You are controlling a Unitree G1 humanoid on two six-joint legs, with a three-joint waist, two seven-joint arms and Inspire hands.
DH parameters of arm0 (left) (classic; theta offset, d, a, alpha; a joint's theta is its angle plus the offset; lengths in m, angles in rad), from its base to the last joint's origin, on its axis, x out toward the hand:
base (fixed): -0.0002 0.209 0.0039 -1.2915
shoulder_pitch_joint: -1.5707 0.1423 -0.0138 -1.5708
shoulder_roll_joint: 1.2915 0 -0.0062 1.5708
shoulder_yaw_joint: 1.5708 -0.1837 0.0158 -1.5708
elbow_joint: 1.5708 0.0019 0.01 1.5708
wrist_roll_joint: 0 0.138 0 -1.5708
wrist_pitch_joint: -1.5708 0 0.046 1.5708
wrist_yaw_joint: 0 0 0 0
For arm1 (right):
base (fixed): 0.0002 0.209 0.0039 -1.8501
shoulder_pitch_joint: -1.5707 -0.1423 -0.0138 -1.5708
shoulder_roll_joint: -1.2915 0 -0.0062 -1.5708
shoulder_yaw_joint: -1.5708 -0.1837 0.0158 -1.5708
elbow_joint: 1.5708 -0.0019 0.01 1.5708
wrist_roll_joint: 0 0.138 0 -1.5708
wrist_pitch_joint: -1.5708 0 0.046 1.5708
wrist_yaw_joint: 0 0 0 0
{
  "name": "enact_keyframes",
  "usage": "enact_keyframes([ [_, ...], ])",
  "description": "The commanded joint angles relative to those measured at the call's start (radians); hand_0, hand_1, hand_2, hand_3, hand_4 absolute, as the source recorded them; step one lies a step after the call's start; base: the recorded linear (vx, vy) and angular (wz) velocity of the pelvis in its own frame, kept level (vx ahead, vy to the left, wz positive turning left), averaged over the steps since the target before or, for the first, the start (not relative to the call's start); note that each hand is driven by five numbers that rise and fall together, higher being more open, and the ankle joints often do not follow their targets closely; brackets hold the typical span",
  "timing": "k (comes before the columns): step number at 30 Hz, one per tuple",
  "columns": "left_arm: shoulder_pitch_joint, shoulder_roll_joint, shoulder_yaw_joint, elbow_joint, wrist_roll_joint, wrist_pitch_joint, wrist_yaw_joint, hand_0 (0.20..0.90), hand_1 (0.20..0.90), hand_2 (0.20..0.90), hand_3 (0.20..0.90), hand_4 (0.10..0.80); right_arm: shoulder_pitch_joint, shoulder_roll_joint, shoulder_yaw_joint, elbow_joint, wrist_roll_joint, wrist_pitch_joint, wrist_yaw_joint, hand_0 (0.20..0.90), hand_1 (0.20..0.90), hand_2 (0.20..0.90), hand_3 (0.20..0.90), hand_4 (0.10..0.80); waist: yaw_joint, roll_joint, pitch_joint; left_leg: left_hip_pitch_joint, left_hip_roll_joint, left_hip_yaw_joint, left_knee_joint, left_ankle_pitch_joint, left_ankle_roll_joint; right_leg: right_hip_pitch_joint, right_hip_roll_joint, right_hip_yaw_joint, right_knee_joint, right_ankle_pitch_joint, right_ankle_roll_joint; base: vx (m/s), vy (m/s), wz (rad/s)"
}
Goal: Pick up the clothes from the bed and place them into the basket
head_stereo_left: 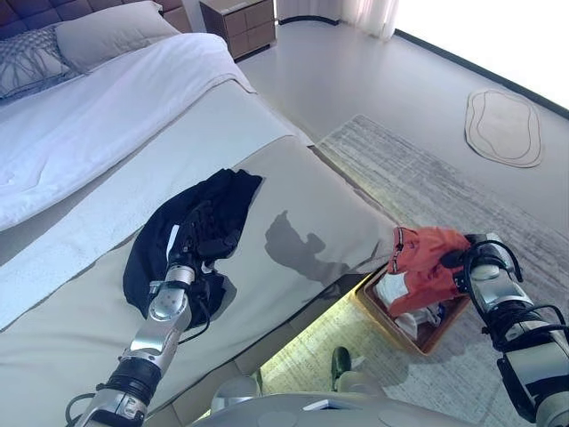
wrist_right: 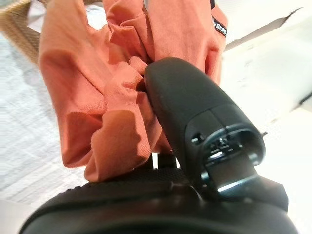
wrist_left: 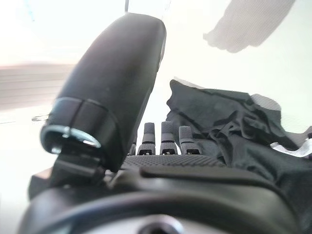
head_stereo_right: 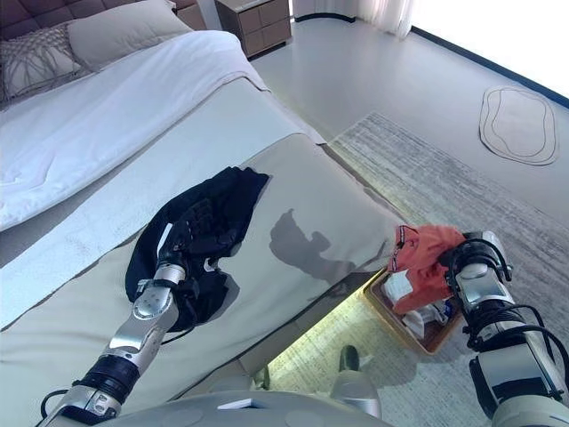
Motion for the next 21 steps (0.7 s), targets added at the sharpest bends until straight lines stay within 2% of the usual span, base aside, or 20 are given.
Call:
enact_keyframes([
  [1, -0.080, 0.031, -0.034, -0.042, 0.001, -0.087, -0.008, 0.900, 0.900, 0.900, 0.900, 0.800, -0.188, -0.076, 0.006, 0.072, -0.031, -0.058, -0.038, 0.300, 0.300, 0.300, 0.200, 0.100, 0.015, -0.002, -0.023, -0.014, 0.015, 0.003, 0.001, -0.039, -0.020, 0.014, -0.019, -0.014, 0.005, -0.025, 0.002, 0.000, 0.000, 0.00],
  [9, -0.089, 0.028, -0.052, -0.043, -0.015, -0.095, -0.013, 0.900, 0.900, 0.900, 0.900, 0.800, -0.212, -0.101, -0.011, 0.132, -0.035, -0.058, -0.040, 0.300, 0.300, 0.300, 0.200, 0.100, 0.009, 0.033, -0.007, -0.020, 0.009, -0.002, 0.001, -0.034, -0.022, 0.008, -0.026, -0.011, 0.005, -0.026, 0.002, 0.000, 0.000, 0.00],
  [10, -0.093, 0.030, -0.055, -0.043, -0.017, -0.093, -0.013, 0.900, 0.900, 0.900, 0.900, 0.800, -0.217, -0.103, -0.011, 0.143, -0.036, -0.064, -0.038, 0.479, 0.479, 0.479, 0.409, 0.309, 0.010, 0.037, -0.006, -0.022, 0.008, -0.003, 0.001, -0.034, -0.022, 0.007, -0.027, -0.011, 0.005, -0.027, 0.002, 0.000, 0.000, 0.00],
  [11, -0.095, 0.031, -0.057, -0.039, -0.018, -0.096, -0.014, 0.900, 0.900, 0.900, 0.900, 0.800, -0.221, -0.106, -0.012, 0.149, -0.044, -0.063, -0.041, 0.900, 0.900, 0.900, 0.900, 0.800, 0.010, 0.040, -0.005, -0.024, 0.007, -0.004, 0.001, -0.034, -0.022, 0.006, -0.027, -0.011, 0.005, -0.028, 0.002, 0.000, 0.000, 0.00],
  [21, -0.087, 0.030, -0.064, -0.045, -0.029, -0.100, -0.018, 0.900, 0.900, 0.900, 0.900, 0.800, -0.217, -0.122, 0.004, 0.155, -0.091, -0.036, -0.045, 0.900, 0.900, 0.900, 0.900, 0.800, 0.006, 0.046, 0.000, -0.025, 0.008, -0.004, 0.001, -0.030, -0.025, 0.004, -0.028, -0.009, 0.005, -0.029, 0.001, 0.000, 0.000, 0.00],
])
